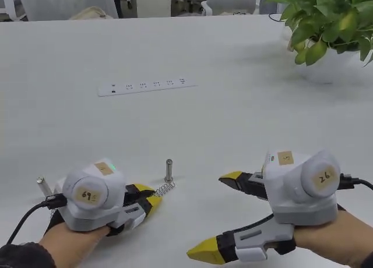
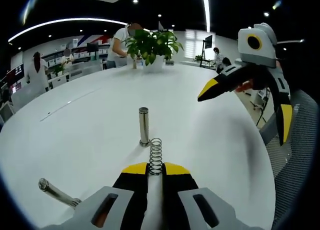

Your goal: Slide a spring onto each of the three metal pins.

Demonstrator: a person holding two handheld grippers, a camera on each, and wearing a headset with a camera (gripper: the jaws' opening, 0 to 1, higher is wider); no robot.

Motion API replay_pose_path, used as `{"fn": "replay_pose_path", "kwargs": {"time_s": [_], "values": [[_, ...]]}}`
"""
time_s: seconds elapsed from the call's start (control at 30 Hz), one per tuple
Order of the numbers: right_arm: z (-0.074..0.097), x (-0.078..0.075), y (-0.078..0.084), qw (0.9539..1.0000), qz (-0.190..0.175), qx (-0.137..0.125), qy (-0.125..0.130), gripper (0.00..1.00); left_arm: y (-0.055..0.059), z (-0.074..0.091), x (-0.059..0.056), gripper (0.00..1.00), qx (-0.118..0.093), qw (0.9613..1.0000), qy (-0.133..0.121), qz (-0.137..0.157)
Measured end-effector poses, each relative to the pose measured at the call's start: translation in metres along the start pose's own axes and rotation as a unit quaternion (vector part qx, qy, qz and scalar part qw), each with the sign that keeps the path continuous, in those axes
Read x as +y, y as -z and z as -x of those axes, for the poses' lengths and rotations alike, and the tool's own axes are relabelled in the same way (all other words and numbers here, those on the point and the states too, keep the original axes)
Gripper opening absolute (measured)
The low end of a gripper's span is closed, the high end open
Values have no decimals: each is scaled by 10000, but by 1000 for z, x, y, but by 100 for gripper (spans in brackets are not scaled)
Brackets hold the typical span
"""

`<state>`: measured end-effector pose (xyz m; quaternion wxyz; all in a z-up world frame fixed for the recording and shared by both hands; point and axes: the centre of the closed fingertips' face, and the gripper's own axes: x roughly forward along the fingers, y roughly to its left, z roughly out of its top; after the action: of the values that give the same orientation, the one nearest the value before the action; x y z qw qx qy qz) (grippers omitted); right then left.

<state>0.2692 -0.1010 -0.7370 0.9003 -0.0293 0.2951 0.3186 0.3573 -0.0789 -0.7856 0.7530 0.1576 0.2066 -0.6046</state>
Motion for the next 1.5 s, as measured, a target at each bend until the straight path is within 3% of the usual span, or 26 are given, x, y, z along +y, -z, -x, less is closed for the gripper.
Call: {"fn": "replay_pose_path", "kwargs": {"time_s": [0.43,0.7,1.5], "values": [[1,1,0,10000,18,11,-16,91,2,5,-3,2,51,9997,37,-222],[1,2,-3,10000,49,-9,-50,90,0,14,-13,2,16,9995,167,-279],[7,18,-22,9988,378,-78,-299,82,-40,69,-48,2,-472,9956,415,-691]]}}
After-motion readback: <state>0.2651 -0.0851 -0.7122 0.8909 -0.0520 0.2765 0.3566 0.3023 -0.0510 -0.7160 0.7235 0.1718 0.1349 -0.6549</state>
